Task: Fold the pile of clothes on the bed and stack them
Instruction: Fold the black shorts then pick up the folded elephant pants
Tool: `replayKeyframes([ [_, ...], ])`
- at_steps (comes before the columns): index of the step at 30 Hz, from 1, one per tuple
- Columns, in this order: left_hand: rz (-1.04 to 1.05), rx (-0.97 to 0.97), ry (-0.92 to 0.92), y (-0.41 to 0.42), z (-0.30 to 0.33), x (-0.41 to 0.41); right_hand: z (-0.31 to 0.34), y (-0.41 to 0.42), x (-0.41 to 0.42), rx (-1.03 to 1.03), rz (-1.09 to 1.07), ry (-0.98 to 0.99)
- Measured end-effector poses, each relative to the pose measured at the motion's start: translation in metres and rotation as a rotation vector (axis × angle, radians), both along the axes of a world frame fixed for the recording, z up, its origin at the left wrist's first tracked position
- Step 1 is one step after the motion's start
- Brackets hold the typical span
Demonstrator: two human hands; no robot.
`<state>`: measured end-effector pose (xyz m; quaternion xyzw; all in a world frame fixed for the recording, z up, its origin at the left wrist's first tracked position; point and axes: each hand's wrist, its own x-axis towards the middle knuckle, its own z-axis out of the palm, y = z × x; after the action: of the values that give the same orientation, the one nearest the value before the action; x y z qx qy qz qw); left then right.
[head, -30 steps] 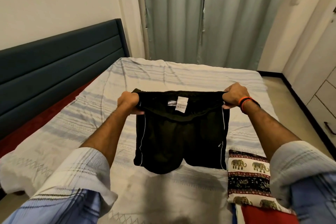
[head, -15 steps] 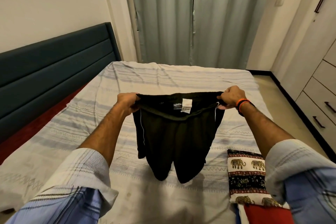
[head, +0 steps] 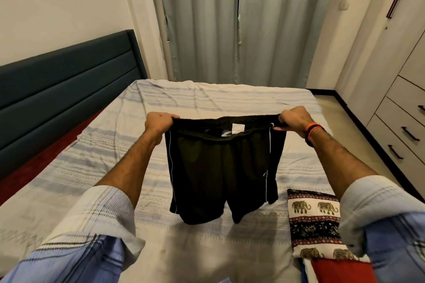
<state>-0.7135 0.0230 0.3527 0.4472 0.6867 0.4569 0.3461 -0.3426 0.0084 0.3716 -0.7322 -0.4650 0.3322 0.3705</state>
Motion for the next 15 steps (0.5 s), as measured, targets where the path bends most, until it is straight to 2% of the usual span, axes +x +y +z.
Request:
replayKeyframes([
  [1, -0.001, 0.013, -0.052, 0.0, 0.001, -0.001, -0.001, 0.0, 0.001, 0.004, 0.032, 0.067],
  [3, -0.048, 0.048, -0.021, -0.005, 0.002, -0.001, -0.003, -0.003, 0.001, 0.019, 0.112, 0.118],
  [6, -0.072, 0.068, 0.167, -0.007, -0.003, 0.0, -0.01, -0.008, -0.001, 0.044, 0.236, -0.041],
  [10, -0.086, 0.197, 0.375, -0.009, -0.007, -0.001, -0.012, -0.012, -0.014, 0.205, 0.119, -0.287],
  [13, -0.1, 0.226, 0.466, -0.011, -0.006, -0.008, -0.019, -0.008, -0.012, 0.317, 0.065, -0.286],
  [15, -0.099, 0.197, 0.469, -0.012, -0.004, -0.017, -0.022, -0.006, -0.007, 0.323, 0.065, -0.164],
])
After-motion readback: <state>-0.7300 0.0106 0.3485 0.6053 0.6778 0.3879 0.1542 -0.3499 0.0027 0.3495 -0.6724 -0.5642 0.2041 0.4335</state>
